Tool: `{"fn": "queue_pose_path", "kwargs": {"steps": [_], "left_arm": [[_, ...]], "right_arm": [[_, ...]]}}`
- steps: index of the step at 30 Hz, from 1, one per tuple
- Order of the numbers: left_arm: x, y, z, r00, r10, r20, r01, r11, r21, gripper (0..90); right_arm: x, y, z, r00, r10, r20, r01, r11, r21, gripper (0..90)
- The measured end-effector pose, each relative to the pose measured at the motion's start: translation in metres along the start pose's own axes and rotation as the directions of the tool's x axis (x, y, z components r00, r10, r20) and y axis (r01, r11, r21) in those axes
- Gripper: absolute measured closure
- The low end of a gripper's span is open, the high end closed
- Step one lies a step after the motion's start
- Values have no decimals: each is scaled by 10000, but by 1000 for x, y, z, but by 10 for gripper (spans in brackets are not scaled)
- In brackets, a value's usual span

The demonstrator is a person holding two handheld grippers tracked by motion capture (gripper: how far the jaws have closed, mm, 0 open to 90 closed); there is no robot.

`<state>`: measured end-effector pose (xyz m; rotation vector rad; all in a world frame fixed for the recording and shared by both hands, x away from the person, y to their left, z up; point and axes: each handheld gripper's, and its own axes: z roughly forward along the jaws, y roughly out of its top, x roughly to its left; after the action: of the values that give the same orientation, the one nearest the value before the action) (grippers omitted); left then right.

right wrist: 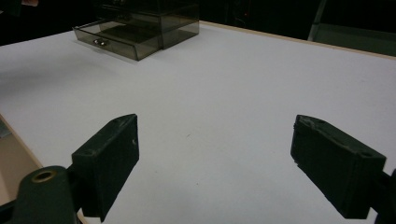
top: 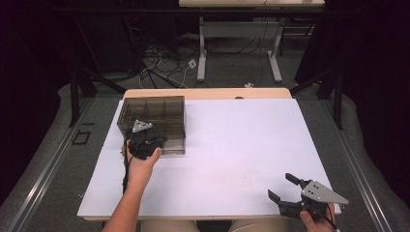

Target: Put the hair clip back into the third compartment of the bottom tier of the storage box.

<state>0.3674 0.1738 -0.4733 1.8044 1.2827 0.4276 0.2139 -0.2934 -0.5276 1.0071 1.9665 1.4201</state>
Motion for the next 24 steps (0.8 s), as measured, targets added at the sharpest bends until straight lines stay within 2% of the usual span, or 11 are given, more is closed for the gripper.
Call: {"fn": "queue_pose_path", "kwargs": {"steps": [3, 8, 13, 24], "left_arm": [[-1, 0, 4, 10000, -89, -18, 89, 10000, -3, 792], [-1, 0, 11, 9999, 106, -122, -103, 9997, 241, 792], [0, 0, 18, 9998, 69, -203, -64, 9996, 278, 792], [4, -3, 32, 9988, 95, -472, -63, 9977, 677, 792]], "right_arm": [[0, 0, 0, 10000, -31, -25, 31, 10000, 29, 147], [0, 0, 0, 10000, -33, -59, 33, 10000, 2, 148], [0, 0, 0, 10000, -12, -16, 12, 10000, 5, 147], [0, 0, 0, 10000, -58, 71, 58, 10000, 26, 147]]}}
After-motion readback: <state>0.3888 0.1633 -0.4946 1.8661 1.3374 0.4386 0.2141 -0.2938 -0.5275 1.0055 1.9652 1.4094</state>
